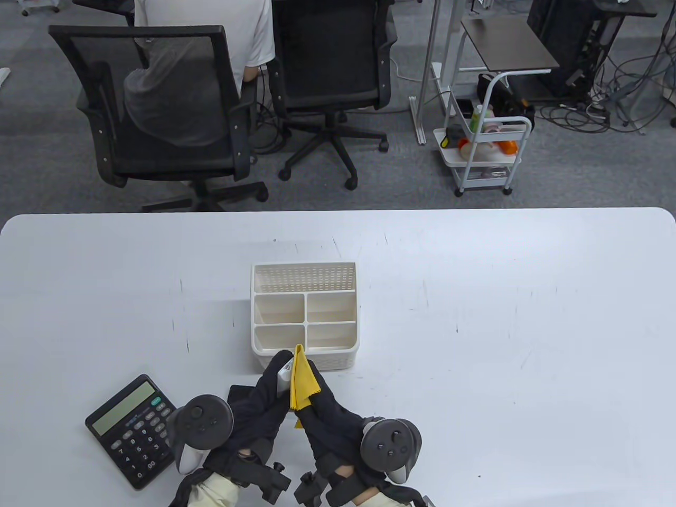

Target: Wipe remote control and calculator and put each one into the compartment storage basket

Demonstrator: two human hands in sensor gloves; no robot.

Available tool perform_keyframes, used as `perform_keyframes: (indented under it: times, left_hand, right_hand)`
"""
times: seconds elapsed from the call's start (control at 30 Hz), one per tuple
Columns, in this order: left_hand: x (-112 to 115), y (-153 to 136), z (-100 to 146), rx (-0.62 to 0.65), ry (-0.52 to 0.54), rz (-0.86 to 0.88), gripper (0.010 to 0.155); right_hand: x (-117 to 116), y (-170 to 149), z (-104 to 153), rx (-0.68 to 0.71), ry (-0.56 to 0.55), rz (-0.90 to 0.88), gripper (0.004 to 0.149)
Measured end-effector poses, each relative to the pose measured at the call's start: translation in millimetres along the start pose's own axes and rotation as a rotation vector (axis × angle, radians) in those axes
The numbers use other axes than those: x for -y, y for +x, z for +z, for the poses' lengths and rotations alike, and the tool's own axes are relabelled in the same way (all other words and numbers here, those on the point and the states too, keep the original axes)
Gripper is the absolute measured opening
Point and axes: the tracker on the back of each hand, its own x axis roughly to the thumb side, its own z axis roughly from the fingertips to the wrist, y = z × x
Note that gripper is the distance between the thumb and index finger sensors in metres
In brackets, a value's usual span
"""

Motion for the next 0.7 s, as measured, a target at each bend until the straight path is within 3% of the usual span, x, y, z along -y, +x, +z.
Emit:
perform_keyframes:
  times: [0.2,0.43,0.7]
  left_hand:
    - [0,5,0,0.029,0.019,0.001,0.062]
    - [-3,-5,0,-0.033,0.041,0.024,0.063]
    - [2,2,-1,-0.007,-0.027,-0.039,0.064]
  right_hand:
    - [-1,-4,0,-0.021,0.021,-0.003,0.058]
    - [-8,2,2,-0.016,0.075,0.052,0.057]
    - [-2,-2,0,-0.029,0.026,0.028,0.056]
